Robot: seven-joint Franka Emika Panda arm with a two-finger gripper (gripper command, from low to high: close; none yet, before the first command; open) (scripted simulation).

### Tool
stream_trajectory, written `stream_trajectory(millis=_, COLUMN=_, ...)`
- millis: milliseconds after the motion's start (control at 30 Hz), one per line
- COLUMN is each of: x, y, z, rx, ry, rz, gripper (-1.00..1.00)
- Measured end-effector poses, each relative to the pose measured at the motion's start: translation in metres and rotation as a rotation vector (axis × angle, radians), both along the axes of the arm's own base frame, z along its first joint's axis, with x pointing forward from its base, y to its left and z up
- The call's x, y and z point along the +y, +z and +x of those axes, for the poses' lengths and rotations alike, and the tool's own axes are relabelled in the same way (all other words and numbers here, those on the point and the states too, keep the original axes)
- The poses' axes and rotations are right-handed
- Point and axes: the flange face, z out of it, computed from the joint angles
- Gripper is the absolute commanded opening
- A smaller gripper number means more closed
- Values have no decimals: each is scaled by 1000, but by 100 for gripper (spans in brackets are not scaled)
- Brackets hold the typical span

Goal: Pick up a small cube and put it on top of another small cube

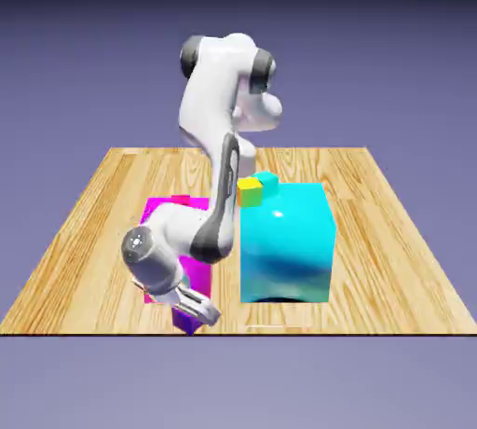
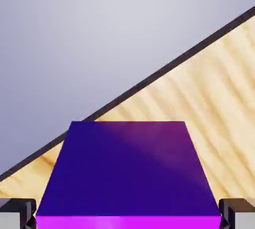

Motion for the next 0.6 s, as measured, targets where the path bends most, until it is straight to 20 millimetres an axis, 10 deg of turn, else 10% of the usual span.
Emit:
stream_trajectory(millis=200, x=10, y=102, z=12, rx=-4, ry=51, rz=36, gripper=-100)
stream_trajectory(millis=600, x=102, y=249, z=-54, rx=-14, ry=311, rz=91, gripper=-100)
